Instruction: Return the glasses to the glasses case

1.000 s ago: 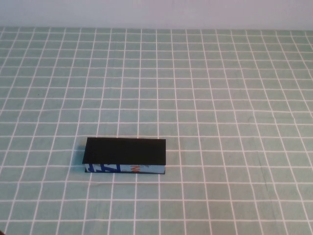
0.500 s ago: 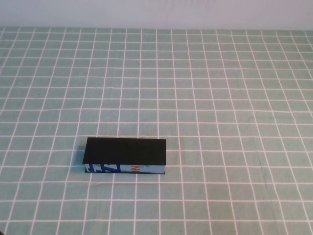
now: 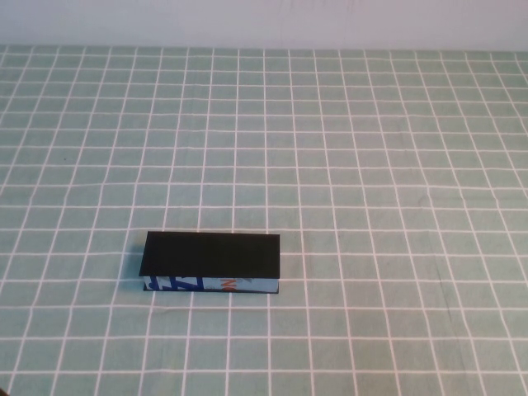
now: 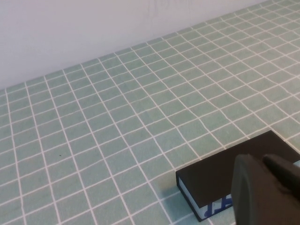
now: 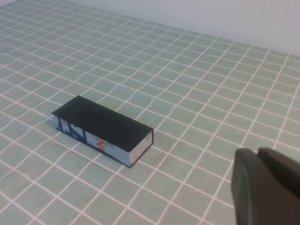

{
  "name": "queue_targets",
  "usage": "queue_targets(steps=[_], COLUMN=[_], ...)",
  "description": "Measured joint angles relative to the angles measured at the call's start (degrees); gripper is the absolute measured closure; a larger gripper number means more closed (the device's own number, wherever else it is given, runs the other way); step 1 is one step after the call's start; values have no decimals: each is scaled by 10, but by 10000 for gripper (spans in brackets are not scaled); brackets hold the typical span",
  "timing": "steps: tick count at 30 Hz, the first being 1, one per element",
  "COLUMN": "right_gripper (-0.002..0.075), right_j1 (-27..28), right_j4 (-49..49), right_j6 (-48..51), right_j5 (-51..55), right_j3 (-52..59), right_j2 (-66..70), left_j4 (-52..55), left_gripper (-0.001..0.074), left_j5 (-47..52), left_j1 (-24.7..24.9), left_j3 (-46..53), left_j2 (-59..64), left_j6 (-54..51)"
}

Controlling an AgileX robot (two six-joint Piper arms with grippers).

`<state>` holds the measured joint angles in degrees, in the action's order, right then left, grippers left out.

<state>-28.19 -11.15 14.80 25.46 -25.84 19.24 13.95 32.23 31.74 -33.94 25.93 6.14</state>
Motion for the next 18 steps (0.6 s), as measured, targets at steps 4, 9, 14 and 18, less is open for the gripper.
queue_targets(steps=[4,9,14,18], right_gripper=[737,737,737,737], right_j1=[0,0,0,0], right_j4=[0,0,0,0], right_j6=[0,0,0,0], right_j5=[0,0,0,0], right_j3=[0,0,0,0], right_j2=[0,0,0,0], left_j4=[-5,-9,-59,-164], left_gripper=[734,733,733,734], left_j5=[2,-6,-72,-173], left_j1=[0,0,-30,-93], left_j3=[0,0,5,48], left_j2=[0,0,1,-2], left_j6=[0,-4,-57,-146])
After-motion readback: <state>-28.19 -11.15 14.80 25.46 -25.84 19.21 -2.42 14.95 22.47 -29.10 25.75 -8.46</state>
